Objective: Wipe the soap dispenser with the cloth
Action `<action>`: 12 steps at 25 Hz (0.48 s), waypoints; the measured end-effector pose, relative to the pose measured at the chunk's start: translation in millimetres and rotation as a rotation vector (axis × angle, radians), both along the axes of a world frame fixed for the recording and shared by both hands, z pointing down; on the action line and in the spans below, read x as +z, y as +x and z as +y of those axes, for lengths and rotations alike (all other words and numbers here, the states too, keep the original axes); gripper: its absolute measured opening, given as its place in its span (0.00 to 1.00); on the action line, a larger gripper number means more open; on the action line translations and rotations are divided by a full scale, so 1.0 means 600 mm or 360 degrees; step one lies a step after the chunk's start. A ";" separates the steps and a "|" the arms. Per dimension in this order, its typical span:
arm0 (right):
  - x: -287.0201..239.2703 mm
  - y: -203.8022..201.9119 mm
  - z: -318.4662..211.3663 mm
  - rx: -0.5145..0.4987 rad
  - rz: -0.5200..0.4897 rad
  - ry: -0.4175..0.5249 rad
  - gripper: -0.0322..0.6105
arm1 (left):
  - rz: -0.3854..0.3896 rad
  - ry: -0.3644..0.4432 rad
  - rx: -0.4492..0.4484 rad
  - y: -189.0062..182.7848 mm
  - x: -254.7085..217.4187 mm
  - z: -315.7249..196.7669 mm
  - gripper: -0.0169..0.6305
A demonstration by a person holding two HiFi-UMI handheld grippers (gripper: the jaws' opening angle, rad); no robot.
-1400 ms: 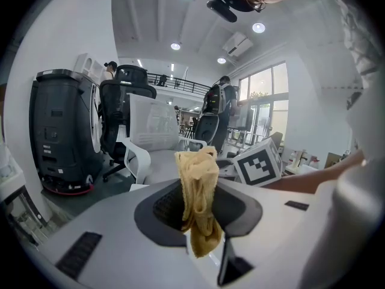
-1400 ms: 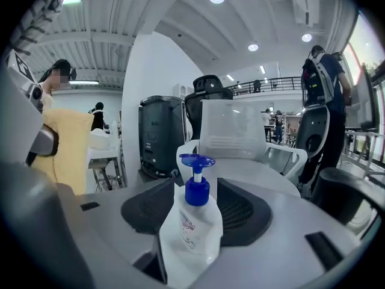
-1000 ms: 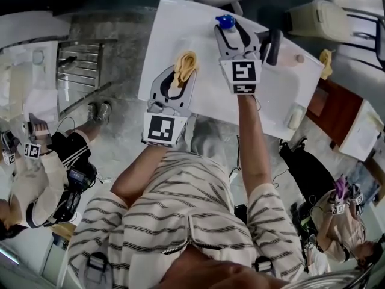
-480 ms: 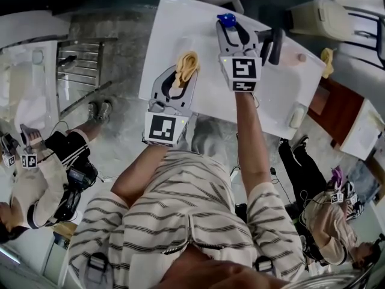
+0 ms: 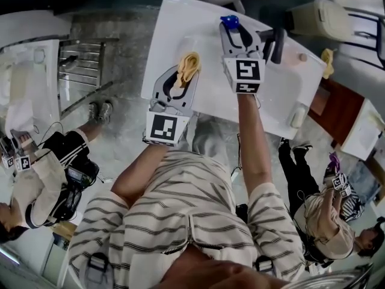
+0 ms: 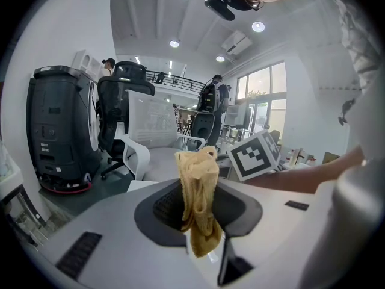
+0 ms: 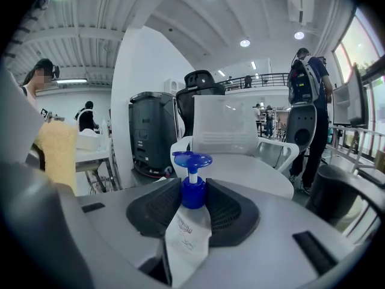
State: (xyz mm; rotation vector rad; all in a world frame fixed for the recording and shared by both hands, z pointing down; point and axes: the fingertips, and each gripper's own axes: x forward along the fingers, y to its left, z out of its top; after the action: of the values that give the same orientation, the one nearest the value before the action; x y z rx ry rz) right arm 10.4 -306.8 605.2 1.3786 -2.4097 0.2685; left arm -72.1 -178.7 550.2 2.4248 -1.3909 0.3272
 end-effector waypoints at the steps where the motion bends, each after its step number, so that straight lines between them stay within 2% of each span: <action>1: -0.003 0.000 0.002 -0.0003 -0.0011 -0.0004 0.25 | 0.0000 0.0002 0.0000 0.000 0.000 0.001 0.18; 6: -0.029 -0.008 0.013 -0.0036 -0.0073 -0.0004 0.25 | -0.0041 0.0016 0.0004 -0.008 -0.007 0.010 0.18; 12: -0.091 -0.012 0.038 -0.0070 -0.0131 -0.0010 0.25 | -0.0036 0.0064 0.0002 -0.013 -0.039 0.023 0.18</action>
State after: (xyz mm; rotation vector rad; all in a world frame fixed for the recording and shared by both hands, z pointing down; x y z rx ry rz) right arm 3.2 -284.0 550.7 1.3349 -2.5005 0.3275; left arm -79.8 -165.0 526.9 2.4619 -1.4187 0.3306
